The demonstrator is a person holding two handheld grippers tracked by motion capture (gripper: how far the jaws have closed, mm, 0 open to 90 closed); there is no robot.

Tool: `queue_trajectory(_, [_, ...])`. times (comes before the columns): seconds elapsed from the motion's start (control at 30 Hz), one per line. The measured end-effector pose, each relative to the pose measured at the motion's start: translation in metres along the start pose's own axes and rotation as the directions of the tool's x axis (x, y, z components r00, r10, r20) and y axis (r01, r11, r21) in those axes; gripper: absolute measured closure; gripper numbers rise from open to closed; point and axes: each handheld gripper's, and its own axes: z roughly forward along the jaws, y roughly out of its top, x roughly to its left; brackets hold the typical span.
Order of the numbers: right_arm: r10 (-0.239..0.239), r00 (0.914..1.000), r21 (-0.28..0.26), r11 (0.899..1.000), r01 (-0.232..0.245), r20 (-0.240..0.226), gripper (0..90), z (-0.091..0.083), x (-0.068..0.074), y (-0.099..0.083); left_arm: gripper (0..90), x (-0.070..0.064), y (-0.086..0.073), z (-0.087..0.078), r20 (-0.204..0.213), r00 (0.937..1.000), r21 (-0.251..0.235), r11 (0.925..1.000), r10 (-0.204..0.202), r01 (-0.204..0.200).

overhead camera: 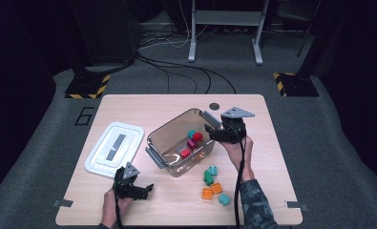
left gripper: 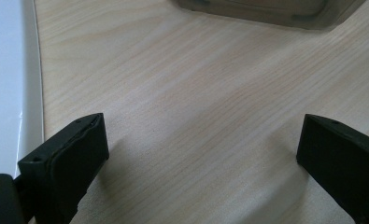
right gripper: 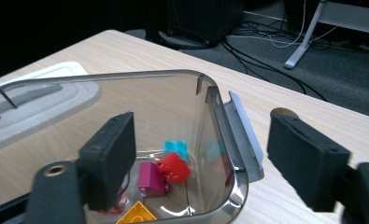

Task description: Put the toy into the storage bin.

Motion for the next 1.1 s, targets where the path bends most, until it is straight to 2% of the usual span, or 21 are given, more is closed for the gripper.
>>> queue_trajectory(0.13, [-0.001, 1.0000, -0.007, 1.000, 0.001, -0.002, 15.5, -0.007, 0.000, -0.003, 2.0, 0.000, 0.000, 0.000, 0.000, 1.0000, 0.000, 1.0000, 0.001, -0.001])
queue_trajectory(0.5, [0.010, 0.9999, -0.006, 1.000, -0.011, -0.011, 10.0, -0.033, 0.001, -0.024, 2.0, 0.000, 0.000, 0.000, 0.000, 1.0000, 0.000, 1.0000, 0.002, -0.002])
queue_trajectory(0.63, [0.013, 0.9999, 0.004, 1.000, -0.013, -0.004, 9.0, -0.042, 0.001, -0.032, 2.0, 0.000, 0.000, 0.000, 0.002, 1.0000, -0.001, 1.0000, -0.007, 0.007])
queue_trajectory(0.83, [0.025, 0.9997, 0.006, 1.000, -0.025, 0.002, 8.0, -0.054, 0.001, -0.045, 2.0, 0.000, 0.000, 0.000, 0.003, 1.0000, 0.004, 1.0000, 0.000, 0.000])
queue_trajectory(1.1, [0.031, 0.9995, 0.028, 0.999, -0.031, 0.007, 7.1, -0.061, 0.003, -0.063, 2.0, 0.000, 0.000, 0.000, 0.003, 1.0000, 0.004, 1.0000, 0.000, 0.000])
